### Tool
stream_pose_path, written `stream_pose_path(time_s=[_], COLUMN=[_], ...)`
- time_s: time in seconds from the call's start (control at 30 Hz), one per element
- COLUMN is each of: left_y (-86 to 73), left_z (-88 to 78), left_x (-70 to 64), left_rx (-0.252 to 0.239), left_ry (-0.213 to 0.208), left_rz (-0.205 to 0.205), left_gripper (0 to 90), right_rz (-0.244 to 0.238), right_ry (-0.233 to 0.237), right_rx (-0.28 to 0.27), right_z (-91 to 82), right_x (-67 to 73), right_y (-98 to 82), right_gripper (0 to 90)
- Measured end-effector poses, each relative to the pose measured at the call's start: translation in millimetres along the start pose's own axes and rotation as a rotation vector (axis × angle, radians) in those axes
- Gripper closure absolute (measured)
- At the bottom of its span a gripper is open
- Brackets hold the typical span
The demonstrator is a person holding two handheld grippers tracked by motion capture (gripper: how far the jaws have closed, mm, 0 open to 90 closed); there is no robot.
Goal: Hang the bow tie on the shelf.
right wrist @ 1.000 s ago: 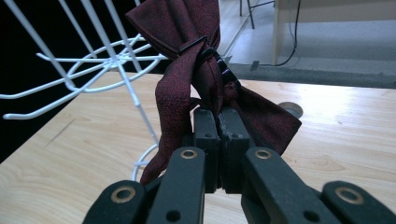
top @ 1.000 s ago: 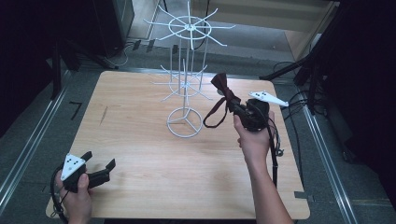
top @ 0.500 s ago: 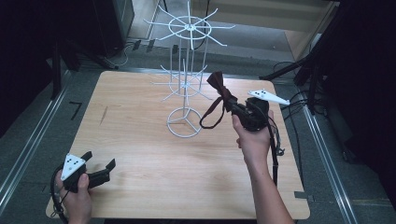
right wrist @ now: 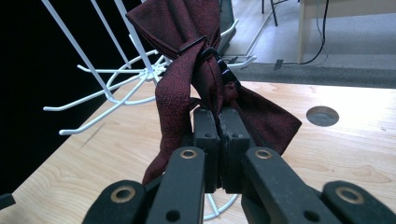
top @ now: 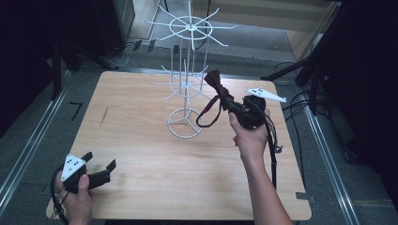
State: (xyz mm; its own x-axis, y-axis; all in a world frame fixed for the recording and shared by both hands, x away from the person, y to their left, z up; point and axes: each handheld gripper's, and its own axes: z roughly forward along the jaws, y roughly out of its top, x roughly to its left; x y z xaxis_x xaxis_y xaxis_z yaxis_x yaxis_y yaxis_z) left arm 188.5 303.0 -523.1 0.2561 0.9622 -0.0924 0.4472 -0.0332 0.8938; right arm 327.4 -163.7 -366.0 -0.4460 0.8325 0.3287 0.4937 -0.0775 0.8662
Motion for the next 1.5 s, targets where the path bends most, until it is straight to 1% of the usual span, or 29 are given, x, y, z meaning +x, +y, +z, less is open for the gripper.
stream_pose_path(time_s=[0.3, 0.4, 0.6, 0.77, 0.93, 1.1, 1.37, 1.5], left_y=[0.0, 0.0, 0.0, 0.0, 0.0, 0.0, 0.0, 0.0], left_z=[-0.1, 0.0, -0.1, -0.1, 0.0, 0.0, -0.1, 0.0], left_x=[-0.1, -0.1, -0.2, -0.1, -0.1, -0.2, 0.0, 0.0], left_rx=[0.000, 0.000, 0.000, 0.000, 0.000, 0.000, 0.001, 0.000], left_ry=[0.000, 0.000, 0.000, 0.000, 0.000, 0.000, 0.000, 0.000], left_rz=[-0.002, -0.001, -0.001, -0.001, 0.000, -0.001, -0.001, -0.001], left_gripper=[7.3, 7.3, 7.2, 7.3, 7.3, 7.3, 7.3, 7.3], right_rz=[0.005, 0.013, 0.017, 0.022, 0.020, 0.003, 0.003, -0.001], right_ry=[-0.011, -0.008, -0.003, -0.011, -0.015, -0.032, -0.048, -0.058], right_rx=[0.019, 0.031, 0.035, 0.047, 0.065, 0.090, 0.123, 0.157], right_z=[10.8, 15.7, 21.3, 27.8, 35.1, 44.9, 55.3, 64.1], right_x=[-5.1, -7.1, -7.6, -10.8, -13.2, -13.4, -15.5, -17.8], right_y=[-4.0, -7.4, -11.3, -18.0, -26.6, -37.5, -50.0, -61.0], right_gripper=[88.9, 88.9, 88.9, 88.7, 88.6, 89.0, 89.3, 89.3])
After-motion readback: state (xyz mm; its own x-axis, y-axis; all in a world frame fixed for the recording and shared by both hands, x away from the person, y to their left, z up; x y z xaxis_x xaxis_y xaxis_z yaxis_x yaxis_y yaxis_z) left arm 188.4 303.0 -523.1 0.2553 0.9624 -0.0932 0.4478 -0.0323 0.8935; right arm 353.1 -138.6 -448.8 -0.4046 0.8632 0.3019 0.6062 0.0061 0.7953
